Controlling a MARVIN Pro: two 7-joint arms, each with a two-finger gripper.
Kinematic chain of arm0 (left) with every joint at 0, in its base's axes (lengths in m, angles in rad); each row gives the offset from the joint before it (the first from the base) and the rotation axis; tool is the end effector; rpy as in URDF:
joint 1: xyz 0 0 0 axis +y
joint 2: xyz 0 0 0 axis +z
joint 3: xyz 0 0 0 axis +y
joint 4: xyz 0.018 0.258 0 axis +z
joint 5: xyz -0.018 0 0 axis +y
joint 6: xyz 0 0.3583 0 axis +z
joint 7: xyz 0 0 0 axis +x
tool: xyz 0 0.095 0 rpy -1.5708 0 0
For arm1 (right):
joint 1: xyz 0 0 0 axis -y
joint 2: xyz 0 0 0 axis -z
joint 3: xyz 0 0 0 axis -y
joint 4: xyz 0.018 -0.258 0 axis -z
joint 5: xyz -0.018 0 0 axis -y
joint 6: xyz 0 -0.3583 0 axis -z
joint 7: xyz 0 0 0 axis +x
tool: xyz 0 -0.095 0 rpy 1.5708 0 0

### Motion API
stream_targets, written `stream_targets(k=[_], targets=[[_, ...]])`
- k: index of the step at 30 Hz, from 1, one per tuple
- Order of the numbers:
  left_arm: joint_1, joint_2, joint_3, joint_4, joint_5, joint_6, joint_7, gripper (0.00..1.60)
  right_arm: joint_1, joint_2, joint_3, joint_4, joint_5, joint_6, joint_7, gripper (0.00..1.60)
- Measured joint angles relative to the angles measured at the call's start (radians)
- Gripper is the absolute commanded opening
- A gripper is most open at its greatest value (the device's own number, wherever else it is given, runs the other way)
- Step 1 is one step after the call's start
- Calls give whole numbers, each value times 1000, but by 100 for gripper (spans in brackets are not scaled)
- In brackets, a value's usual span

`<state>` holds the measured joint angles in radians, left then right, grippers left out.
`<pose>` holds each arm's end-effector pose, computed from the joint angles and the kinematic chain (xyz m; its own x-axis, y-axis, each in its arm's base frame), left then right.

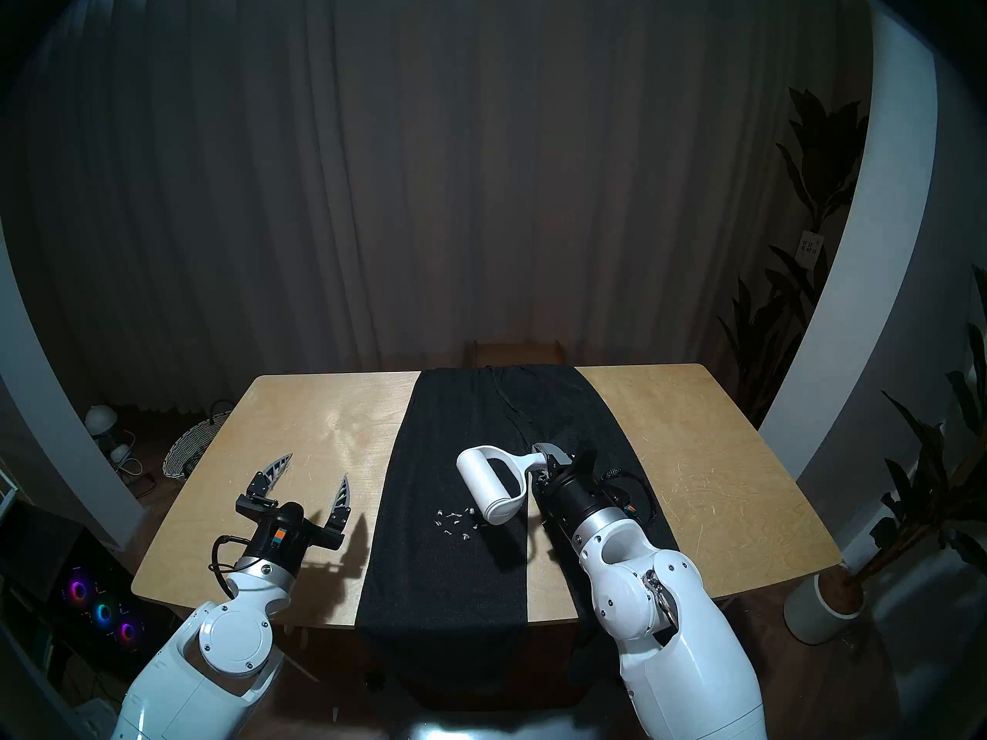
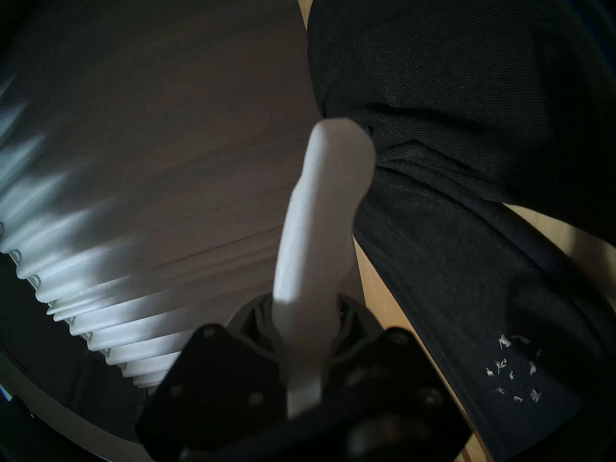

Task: Remove lint and debris from pants with a lint roller

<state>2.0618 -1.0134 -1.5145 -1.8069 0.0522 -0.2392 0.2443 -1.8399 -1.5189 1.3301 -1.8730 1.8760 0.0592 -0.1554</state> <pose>0.3390 0.0754 -0.3262 -0.0561 -0.4908 0.8695 -0.0691 -0.8669 -0.4938 0.3849 0.1107 -0.2705 0.2962 -0.9027 -0.3122 -0.1970 0.2621 -0.9447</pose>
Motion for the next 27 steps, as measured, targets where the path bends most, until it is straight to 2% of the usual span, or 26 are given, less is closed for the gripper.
stream_targets(k=[13, 27], targets=[[-28, 2, 48, 13, 27, -49, -17, 160, 0, 55, -113, -38, 2, -211, 38, 0], [-78, -16, 80, 109, 55, -84, 3, 160, 60, 128, -288, -25, -75, -411, 69, 0]])
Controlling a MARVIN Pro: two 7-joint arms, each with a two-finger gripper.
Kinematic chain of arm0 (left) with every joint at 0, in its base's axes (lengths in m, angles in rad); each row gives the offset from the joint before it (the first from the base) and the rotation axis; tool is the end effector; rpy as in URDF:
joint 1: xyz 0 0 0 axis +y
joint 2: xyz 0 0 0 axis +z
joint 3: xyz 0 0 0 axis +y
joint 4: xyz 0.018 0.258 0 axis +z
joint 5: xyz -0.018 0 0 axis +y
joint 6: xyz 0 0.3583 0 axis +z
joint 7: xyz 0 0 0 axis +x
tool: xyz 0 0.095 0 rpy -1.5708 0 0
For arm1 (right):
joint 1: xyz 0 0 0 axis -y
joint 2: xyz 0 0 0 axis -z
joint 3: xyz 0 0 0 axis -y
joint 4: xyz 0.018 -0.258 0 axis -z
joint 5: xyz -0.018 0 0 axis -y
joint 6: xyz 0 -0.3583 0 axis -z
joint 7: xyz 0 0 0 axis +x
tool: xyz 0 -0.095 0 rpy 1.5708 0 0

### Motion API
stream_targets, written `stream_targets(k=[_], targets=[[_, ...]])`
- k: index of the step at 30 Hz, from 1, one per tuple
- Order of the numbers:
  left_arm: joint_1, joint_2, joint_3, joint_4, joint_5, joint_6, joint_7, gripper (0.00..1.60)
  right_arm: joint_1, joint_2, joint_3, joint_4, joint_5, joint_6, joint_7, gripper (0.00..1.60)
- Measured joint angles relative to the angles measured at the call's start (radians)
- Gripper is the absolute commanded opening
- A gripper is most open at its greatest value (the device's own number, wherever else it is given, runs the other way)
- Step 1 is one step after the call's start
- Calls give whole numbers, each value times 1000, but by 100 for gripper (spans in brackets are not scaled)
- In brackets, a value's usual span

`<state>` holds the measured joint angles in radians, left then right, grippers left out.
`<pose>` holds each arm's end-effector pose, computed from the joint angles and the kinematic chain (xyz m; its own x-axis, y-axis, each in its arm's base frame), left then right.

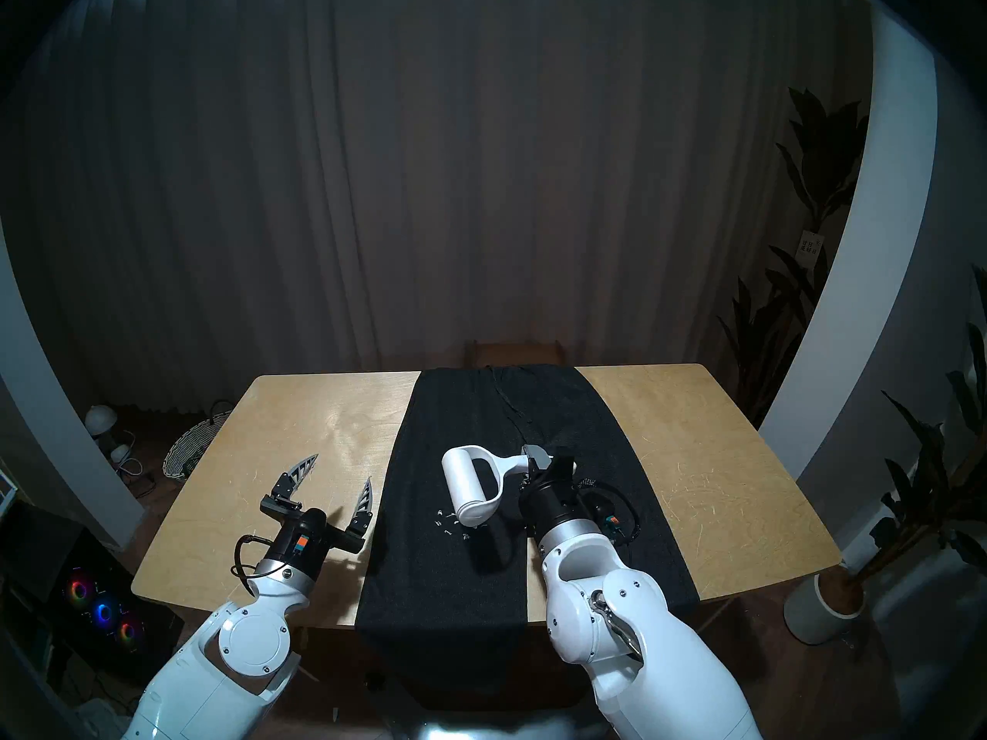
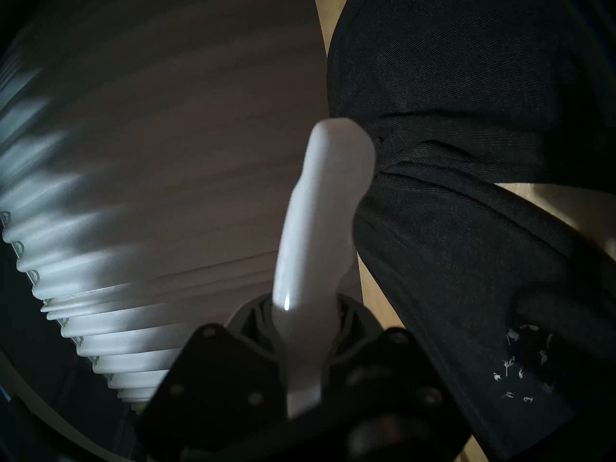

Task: Remove lint and debris from pants with a lint roller

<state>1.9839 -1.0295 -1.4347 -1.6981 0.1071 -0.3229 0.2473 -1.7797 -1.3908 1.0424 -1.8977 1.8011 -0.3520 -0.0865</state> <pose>0.3449 0.0605 -0.3509 -0.1075 -0.4967 0.8612 -0.1135 -0.8545 -0.5069 0.3595 0.1727 -0.2601 0.2031 -0.9605 -0.1903 -0.1340 0.1652 -0.9771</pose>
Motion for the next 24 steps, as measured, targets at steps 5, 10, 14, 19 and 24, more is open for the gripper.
stream_targets(k=[5, 10, 14, 19, 24], targets=[[-20, -12, 7, 44, 7, -9, 10, 160, 33, 14, -47, 26, -23, -68, 4, 0], [-43, -20, 16, 83, 19, -26, 16, 160, 75, 26, -101, 62, -45, -137, 5, 0], [-60, -28, 24, 111, 27, -44, 21, 160, 113, 30, -148, 111, -58, -199, 1, 0], [-75, -38, 29, 134, 31, -63, 30, 160, 153, 29, -194, 160, -68, -265, -7, 0], [-86, -49, 30, 136, 27, -92, 38, 160, 199, 25, -247, 197, -73, -347, -17, 0]])
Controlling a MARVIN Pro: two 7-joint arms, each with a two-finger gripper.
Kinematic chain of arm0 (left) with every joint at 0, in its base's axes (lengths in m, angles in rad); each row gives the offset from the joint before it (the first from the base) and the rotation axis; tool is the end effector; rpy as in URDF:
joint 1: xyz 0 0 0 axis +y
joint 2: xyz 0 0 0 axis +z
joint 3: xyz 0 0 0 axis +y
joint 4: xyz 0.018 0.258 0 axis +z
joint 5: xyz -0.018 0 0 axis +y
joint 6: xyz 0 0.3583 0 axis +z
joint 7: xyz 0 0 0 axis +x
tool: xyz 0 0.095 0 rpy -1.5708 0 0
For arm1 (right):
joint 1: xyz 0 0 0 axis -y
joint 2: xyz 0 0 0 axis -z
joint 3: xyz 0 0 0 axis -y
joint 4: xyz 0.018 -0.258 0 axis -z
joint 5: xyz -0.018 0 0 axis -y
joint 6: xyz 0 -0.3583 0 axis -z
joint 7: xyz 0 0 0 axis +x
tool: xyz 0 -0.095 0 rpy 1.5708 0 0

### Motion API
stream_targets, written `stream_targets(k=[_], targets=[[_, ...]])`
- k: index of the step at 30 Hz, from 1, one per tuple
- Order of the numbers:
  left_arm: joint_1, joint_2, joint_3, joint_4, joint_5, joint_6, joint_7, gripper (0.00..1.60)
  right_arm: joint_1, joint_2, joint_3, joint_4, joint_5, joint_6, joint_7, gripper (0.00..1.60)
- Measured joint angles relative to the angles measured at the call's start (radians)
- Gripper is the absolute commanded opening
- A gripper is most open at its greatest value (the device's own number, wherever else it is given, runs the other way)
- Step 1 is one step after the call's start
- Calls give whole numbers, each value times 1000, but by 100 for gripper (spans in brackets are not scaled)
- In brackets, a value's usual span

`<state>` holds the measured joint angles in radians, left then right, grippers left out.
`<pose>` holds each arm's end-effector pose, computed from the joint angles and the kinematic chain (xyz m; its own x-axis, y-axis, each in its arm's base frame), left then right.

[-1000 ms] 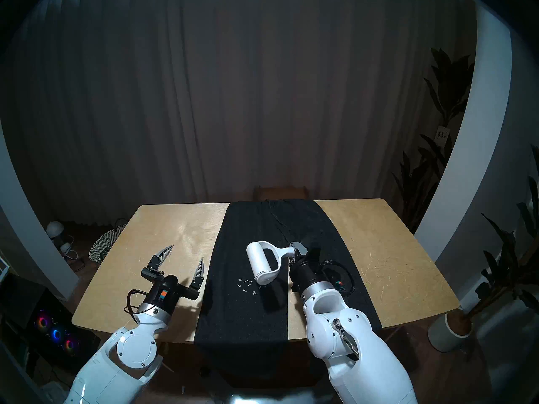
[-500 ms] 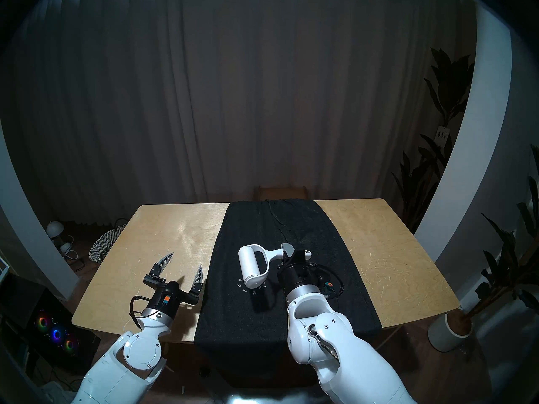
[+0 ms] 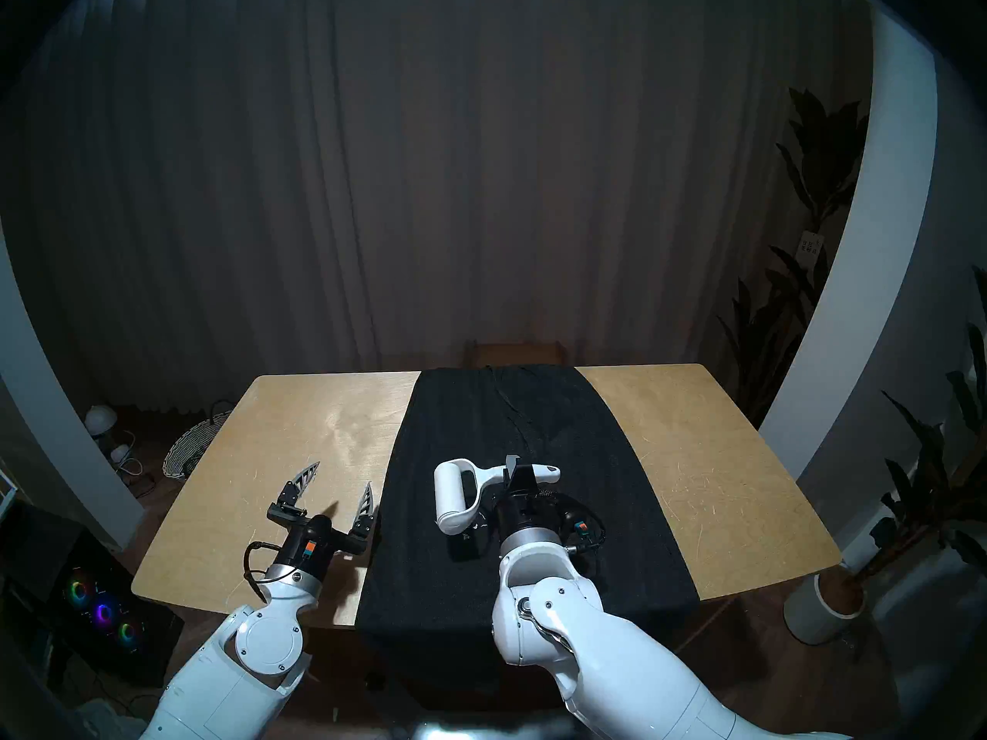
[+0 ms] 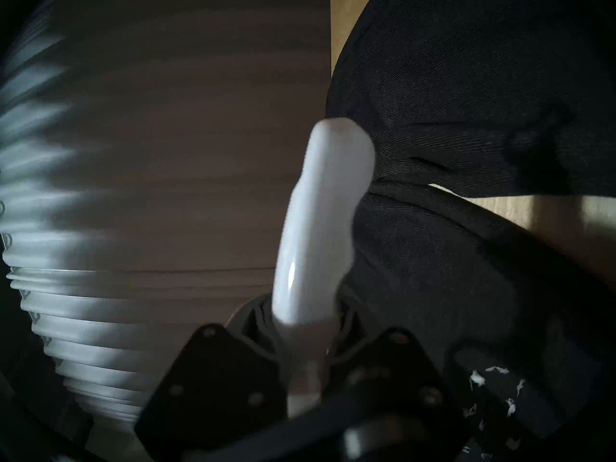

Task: Remove lint and debris from pants with a lint roller

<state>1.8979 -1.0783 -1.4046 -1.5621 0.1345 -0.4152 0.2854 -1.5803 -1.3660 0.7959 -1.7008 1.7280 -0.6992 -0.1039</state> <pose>0.3567 0.0651 -0.3715 -0.1393 -0.4794 0.8665 -0.0673 -0.8684 -0.4913 0.3596 0.2186 -0.2930 0.0840 -0.9965 -0.0004 -0.1307 -0.0106 -0.9914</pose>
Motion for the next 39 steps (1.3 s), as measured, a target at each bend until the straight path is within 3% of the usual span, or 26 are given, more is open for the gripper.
stream_targets(k=[15, 26, 39], targets=[[-24, -6, 35, 36, 40, -26, 4, 160, 149, -26, -171, 88, 12, -235, -67, 0], [-63, -15, 54, 70, 83, 32, 13, 160, 215, -53, -229, 133, 33, -259, -138, 0], [-91, -13, 70, 79, 140, 104, -5, 160, 229, -69, -191, 130, 6, -261, -174, 0]])
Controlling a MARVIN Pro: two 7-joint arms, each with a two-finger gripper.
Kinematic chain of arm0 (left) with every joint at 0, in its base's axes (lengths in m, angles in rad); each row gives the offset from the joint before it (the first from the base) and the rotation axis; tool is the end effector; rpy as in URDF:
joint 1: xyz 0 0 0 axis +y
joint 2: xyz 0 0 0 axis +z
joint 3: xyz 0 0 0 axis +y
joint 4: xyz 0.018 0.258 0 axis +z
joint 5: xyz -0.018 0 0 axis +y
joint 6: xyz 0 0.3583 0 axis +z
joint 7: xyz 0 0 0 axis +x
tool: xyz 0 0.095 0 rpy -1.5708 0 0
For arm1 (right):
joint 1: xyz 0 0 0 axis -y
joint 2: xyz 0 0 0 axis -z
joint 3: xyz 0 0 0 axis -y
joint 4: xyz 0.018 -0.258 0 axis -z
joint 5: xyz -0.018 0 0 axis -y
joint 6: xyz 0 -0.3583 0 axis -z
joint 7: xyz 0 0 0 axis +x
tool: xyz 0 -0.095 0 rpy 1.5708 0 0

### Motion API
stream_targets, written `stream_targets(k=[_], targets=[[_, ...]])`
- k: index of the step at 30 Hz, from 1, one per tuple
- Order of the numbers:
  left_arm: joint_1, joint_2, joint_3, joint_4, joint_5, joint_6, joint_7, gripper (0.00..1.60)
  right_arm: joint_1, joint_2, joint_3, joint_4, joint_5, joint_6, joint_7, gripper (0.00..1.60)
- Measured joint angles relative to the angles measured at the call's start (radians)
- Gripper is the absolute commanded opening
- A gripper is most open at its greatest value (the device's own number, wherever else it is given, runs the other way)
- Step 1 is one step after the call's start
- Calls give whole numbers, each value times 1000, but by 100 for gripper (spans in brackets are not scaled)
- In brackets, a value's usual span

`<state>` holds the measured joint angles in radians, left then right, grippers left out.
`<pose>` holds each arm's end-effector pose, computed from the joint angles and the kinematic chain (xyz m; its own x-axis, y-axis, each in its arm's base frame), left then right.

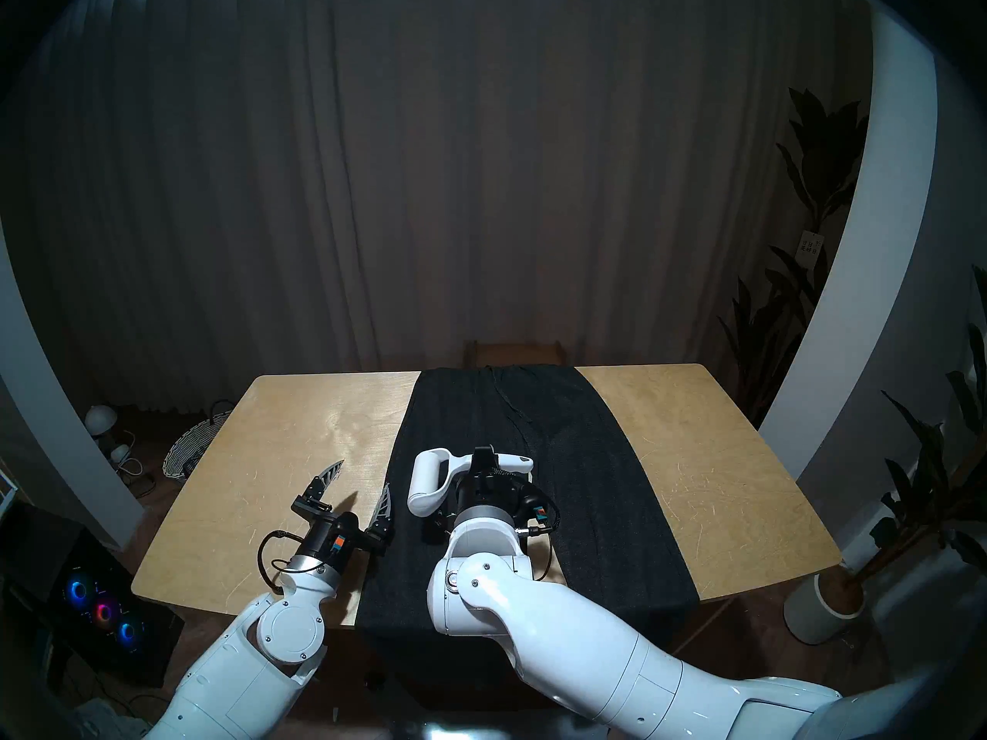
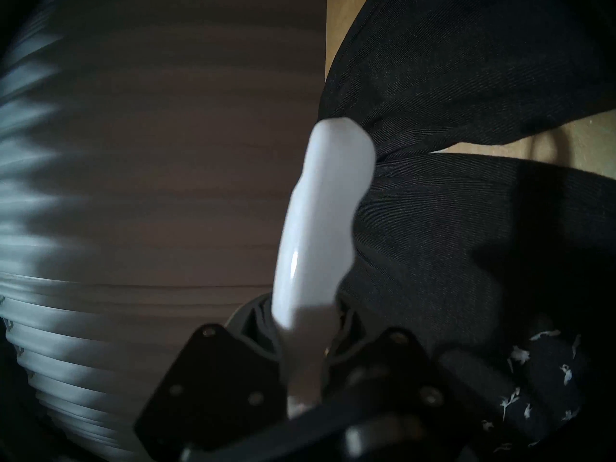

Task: Remove lint and debris from pants with a lint roller

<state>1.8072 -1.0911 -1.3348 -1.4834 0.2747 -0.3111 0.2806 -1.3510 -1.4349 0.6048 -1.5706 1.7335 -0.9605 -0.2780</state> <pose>0.3734 0.0489 -0.3895 -0.0976 -0.6097 0.7866 -0.1297 -0.7759 -0.6174 0.3708 0.2676 -0.2793 -0.0101 -0.9991 0.0419 -0.1910 -0.0392 -0.9808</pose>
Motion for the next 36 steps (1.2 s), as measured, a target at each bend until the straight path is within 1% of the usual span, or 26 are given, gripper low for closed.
stream_targets(k=[6, 11, 19, 23, 27, 29, 32, 36], targets=[[2, 9, 3, -20, 14, 39, -11, 160, -1, 0, 11, -1, -13, 0, -7, 0], [13, 28, 3, -54, 24, 83, -28, 160, -1, 0, 17, -6, -21, 0, -14, 0], [64, 67, -10, -140, 26, 167, -74, 160, -3, 3, 16, -17, -29, 0, -24, 0], [89, 76, -19, -177, 17, 195, -87, 160, -3, 8, 6, -21, -29, 0, -31, 0], [120, 84, -32, -226, -3, 231, -102, 160, -2, 22, -26, -27, -29, 0, -49, 0], [125, 84, -34, -233, -7, 235, -103, 160, -1, 25, -33, -27, -28, 0, -54, 0], [143, 83, -42, -267, -24, 252, -103, 160, 2, 38, -60, -27, -27, 0, -75, 0], [155, 81, -45, -293, -36, 262, -100, 160, 6, 42, -73, -26, -29, 0, -88, 0]])
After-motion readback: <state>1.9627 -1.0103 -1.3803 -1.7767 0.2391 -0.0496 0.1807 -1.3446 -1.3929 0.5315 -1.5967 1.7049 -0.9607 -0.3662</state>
